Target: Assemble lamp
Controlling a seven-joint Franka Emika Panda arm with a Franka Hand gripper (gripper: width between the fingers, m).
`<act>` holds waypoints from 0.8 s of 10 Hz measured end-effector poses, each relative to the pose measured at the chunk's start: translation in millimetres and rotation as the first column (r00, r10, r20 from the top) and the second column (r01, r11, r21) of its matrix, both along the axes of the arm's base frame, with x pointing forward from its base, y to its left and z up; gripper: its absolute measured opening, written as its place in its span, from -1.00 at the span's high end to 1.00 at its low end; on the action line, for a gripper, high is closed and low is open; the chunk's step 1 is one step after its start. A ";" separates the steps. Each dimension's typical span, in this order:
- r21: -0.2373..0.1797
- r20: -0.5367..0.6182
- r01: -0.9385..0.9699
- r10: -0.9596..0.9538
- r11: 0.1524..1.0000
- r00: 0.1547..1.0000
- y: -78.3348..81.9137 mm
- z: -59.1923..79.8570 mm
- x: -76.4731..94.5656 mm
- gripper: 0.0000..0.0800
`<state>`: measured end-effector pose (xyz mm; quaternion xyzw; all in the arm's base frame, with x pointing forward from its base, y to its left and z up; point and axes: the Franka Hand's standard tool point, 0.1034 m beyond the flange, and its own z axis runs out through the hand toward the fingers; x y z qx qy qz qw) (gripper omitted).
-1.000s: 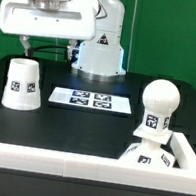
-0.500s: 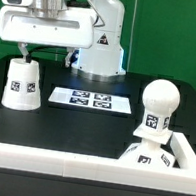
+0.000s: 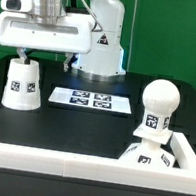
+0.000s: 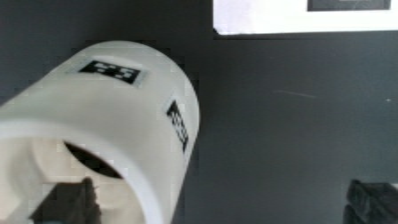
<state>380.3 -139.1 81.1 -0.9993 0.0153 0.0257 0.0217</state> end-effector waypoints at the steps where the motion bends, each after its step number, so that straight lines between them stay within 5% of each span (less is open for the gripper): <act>1: -0.003 -0.003 0.000 0.000 1.000 1.000 -0.5 -2.3 -0.8 -0.45; 2: -0.003 -0.004 0.000 0.000 1.000 1.000 -0.6 -3.0 -1.3 -0.09; 3: -0.003 -0.005 0.000 0.000 1.000 1.000 -0.6 -3.3 -1.5 -0.09; 5: -0.003 -0.006 0.000 0.000 1.000 1.000 -0.5 -3.4 -1.6 0.83; 8: -0.003 -0.003 -0.002 0.002 1.000 1.000 -0.2 -2.6 -0.5 0.88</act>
Offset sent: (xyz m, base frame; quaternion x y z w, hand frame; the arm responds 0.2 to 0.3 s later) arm 0.0005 -0.0027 0.0009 -0.0023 0.0025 -0.0068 1.0000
